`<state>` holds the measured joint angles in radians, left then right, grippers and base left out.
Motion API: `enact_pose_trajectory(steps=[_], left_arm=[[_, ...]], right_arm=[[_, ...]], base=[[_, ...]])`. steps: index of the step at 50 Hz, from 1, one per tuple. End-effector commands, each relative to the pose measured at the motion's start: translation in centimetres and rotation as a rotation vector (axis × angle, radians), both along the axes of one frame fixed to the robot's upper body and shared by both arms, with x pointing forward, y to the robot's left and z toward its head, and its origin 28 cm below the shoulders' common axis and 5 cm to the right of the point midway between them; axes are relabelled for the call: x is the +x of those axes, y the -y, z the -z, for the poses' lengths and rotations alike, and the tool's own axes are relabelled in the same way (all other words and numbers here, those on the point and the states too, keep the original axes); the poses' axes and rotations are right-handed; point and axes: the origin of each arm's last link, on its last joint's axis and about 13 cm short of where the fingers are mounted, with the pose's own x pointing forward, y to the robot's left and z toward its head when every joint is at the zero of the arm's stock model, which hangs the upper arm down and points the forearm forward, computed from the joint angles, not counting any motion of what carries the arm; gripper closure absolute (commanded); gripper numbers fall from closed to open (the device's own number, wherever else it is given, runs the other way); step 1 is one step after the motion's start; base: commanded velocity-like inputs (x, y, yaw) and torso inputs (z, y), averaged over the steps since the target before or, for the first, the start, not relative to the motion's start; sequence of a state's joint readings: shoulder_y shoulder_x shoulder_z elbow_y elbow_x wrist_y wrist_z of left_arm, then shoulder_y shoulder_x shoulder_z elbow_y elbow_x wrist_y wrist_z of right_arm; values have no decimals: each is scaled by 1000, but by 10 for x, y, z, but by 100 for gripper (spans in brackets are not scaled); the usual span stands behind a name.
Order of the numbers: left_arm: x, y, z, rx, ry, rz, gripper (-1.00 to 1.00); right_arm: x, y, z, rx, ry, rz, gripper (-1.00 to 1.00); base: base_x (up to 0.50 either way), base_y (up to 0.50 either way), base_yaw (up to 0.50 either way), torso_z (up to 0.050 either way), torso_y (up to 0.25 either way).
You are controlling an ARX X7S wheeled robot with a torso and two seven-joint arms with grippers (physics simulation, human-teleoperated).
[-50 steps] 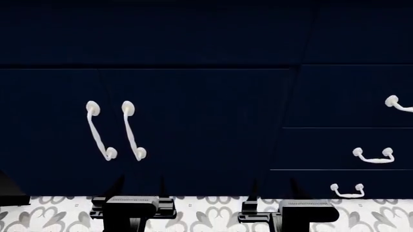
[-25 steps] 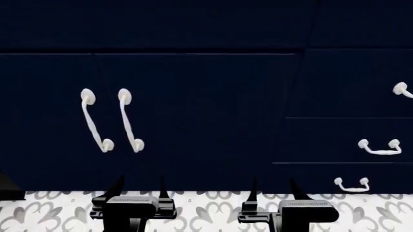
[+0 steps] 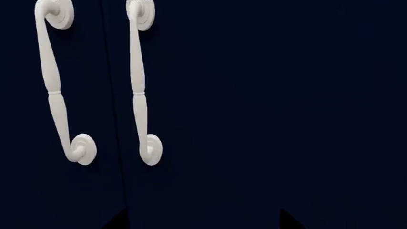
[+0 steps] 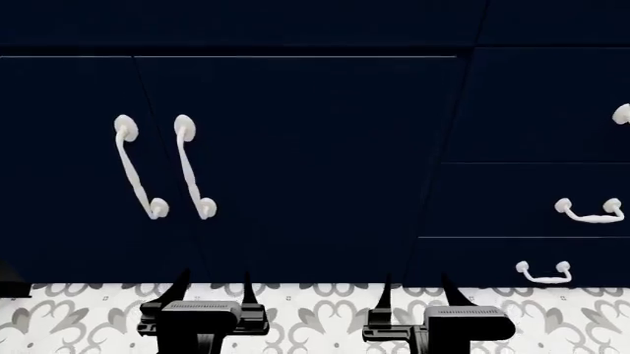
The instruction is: Close the dishwasher door
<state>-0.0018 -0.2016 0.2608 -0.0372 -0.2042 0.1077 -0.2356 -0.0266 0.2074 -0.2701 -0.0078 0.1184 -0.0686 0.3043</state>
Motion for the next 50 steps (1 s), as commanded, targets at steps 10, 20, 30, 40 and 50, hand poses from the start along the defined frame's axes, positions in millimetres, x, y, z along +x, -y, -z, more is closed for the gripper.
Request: enact_pose_trajectory(steps=[10, 20, 30, 40, 50], left_arm=[[-3, 2, -4, 7, 12, 9, -100], [-5, 2, -3, 3, 8, 10, -100], [-4, 3, -2, -3, 7, 14, -100], [-5, 3, -2, -4, 5, 10, -100], [-5, 3, -3, -3, 6, 11, -100]], right_arm=[[-2, 2, -4, 5, 15, 7, -100], [-4, 2, -3, 5, 14, 8, -100], [-3, 3, -4, 2, 17, 13, -100], [-4, 3, -3, 1, 16, 11, -100], [-4, 4, -3, -3, 14, 12, -100]], base=[[0, 0, 0, -50, 0], [0, 0, 0, -50, 0], [0, 0, 0, -50, 0], [0, 0, 0, -50, 0], [0, 0, 0, -50, 0]])
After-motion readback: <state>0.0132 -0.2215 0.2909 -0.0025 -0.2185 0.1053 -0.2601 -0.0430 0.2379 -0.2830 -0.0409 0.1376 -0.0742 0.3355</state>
